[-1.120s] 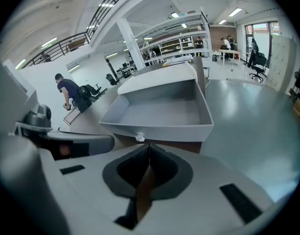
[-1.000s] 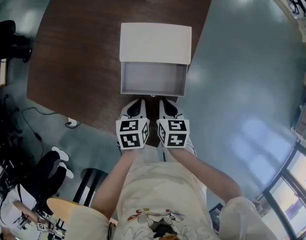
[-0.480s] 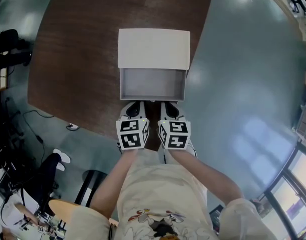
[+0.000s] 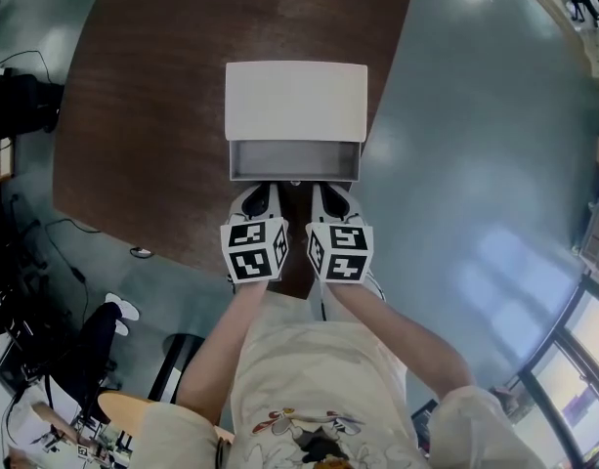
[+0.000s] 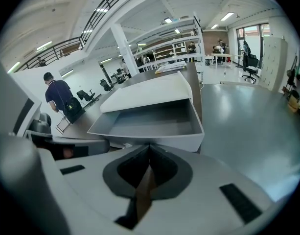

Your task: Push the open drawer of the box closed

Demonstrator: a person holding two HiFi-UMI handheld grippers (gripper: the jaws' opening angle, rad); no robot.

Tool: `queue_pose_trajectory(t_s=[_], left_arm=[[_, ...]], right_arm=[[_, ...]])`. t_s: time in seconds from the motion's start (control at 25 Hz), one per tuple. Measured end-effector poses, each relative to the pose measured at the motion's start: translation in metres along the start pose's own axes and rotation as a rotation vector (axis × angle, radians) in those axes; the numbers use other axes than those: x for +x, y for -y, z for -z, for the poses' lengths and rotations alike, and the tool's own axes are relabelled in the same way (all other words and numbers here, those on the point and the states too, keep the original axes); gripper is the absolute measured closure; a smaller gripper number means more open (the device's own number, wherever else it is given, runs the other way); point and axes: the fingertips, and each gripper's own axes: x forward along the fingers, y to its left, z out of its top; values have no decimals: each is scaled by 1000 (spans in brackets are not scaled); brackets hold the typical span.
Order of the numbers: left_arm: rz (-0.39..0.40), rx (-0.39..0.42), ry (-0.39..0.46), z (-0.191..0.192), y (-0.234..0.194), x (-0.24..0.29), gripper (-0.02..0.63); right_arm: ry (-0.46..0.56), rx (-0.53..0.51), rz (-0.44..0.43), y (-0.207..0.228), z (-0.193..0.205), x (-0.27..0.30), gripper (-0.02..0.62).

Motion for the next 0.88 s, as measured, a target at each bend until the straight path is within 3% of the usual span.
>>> queue_pose_trajectory(t_s=[0.88], left_arm=[[-2,37,46,-48,-7,36,600]], right_arm=[[53,-38,-13,14,-49,32,589]])
